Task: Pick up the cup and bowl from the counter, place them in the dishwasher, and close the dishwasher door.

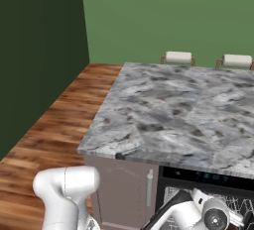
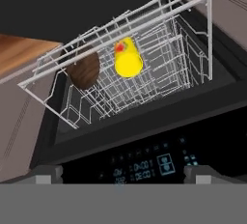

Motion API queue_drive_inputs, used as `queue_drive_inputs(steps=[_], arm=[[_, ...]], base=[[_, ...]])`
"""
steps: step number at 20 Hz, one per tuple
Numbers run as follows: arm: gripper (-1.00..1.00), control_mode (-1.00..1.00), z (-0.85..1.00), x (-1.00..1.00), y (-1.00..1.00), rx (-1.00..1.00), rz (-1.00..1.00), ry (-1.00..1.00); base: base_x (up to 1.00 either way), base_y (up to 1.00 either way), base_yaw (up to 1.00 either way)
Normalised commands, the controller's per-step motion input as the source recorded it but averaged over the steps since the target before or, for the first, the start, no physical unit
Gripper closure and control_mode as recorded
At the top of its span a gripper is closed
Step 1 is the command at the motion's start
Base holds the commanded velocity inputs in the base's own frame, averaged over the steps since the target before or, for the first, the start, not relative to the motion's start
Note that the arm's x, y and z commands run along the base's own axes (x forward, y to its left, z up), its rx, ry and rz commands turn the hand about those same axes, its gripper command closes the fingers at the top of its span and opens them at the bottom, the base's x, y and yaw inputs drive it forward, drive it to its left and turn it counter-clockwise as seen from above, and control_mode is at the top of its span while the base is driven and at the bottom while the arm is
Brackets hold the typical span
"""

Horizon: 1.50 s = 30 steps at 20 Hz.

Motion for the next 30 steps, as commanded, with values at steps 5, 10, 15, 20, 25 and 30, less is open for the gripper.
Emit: queue_drive_inputs(steps=[5,10,15,20,25,30], arm=[[-1.0,-1.0,0.0,-0.33,0.0,0.06,0.08,0.0],[-1.0,-1.0,0.0,-0.27,0.0,0.07,0.07,0.0],[-1.0,-1.0,0.0,-0.46,0.0,0.16,0.02,-0.03],[-1.0,-1.0,0.0,-0.59,-0.03,0.18,0.0,-0.07],[-1.0,-1.0,0.0,-0.59,-0.02,0.15,0.0,-0.08],[-1.0,-1.0,0.0,-0.38,0.0,0.05,0.0,-0.08]], base=[[0.0,0.0,0.0],[0.0,0.0,0.0],[0.0,0.0,0.0],[0.0,0.0,0.0],[0.0,0.0,0.0],[0.0,0.0,0.0]])
